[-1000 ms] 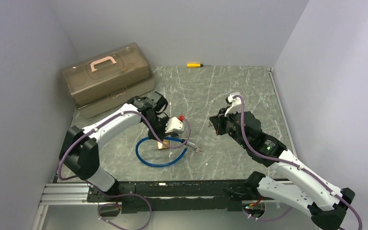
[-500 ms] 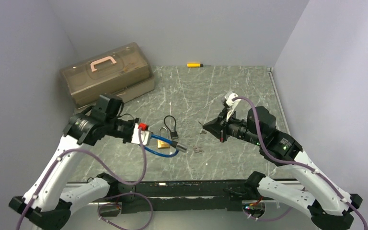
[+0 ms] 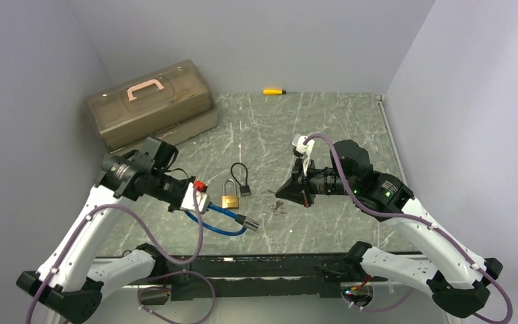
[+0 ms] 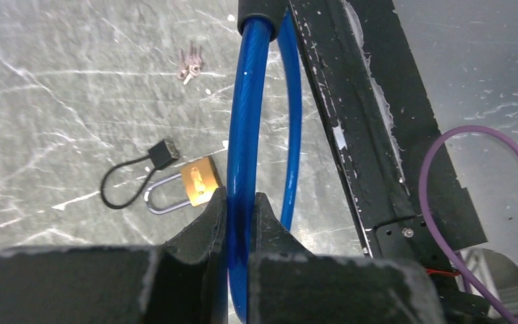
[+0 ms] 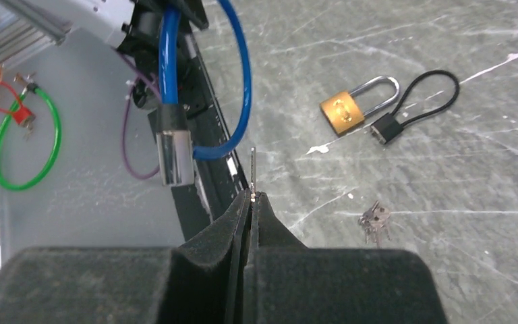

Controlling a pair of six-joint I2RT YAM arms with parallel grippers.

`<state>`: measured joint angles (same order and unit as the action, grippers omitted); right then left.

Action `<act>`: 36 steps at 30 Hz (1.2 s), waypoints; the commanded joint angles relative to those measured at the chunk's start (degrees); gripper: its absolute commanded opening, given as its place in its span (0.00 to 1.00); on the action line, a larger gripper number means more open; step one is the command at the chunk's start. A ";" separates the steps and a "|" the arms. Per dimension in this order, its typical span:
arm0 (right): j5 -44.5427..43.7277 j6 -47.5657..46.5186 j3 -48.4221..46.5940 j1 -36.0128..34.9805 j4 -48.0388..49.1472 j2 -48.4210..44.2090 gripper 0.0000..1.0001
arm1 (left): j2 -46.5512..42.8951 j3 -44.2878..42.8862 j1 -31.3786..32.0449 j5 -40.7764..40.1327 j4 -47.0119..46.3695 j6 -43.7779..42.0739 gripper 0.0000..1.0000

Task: Unlock with the key

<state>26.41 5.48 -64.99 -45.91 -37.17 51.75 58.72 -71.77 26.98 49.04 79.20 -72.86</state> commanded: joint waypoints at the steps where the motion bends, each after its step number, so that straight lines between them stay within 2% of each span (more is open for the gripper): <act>1: 6.74 -4.03 -3.16 -0.64 -5.18 0.22 0.00 | -5.28 -4.05 -0.18 6.30 2.45 -5.43 0.00; 5: 5.70 -4.95 -3.74 -2.38 -7.42 0.19 0.00 | -5.90 -5.33 -0.18 7.01 1.01 -2.42 0.00; 8: 2.68 -6.59 -3.89 -2.71 -7.13 0.37 0.00 | -7.43 -0.52 -0.23 5.66 -6.35 5.16 0.00; 11: -0.40 -6.24 -4.03 -2.61 -6.55 0.07 0.00 | -6.88 5.17 -0.18 1.02 -12.80 10.38 0.00; 14: -2.08 -4.82 -2.13 -2.63 -3.48 -2.35 0.00 | 0.06 8.12 -0.18 -1.85 -13.05 9.04 0.00; 19: -7.50 -1.23 -0.29 -2.67 0.45 -5.55 0.00 | 13.23 8.30 -0.18 -8.59 -19.43 12.25 0.00; 22: -9.75 0.08 0.37 -2.63 2.49 -7.05 0.00 | 19.65 8.68 -0.18 -13.30 -21.74 11.21 0.00; 24: -10.62 0.52 0.85 -2.52 3.11 -7.75 0.00 | 24.12 8.23 -0.39 -16.82 -22.78 12.14 0.06; 25: -11.00 0.66 1.12 -2.57 3.07 -8.01 0.00 | 26.16 7.94 -0.60 -17.63 -22.74 12.37 0.12; 28: -11.82 0.63 1.68 -2.54 2.82 -8.49 0.00 | 30.75 7.83 -1.40 -18.88 -23.88 14.13 0.20; 33: -13.44 0.50 2.05 -2.52 3.22 -8.89 0.00 | 34.17 9.26 -1.34 -21.48 -29.08 15.40 0.29; 36: -14.22 0.40 2.23 -2.52 3.61 -8.73 0.00 | 37.46 5.72 -1.33 -22.34 -28.97 16.07 0.55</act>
<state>14.66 5.21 -62.81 -48.42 -37.23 43.68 93.82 -62.26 25.54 28.34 52.12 -58.52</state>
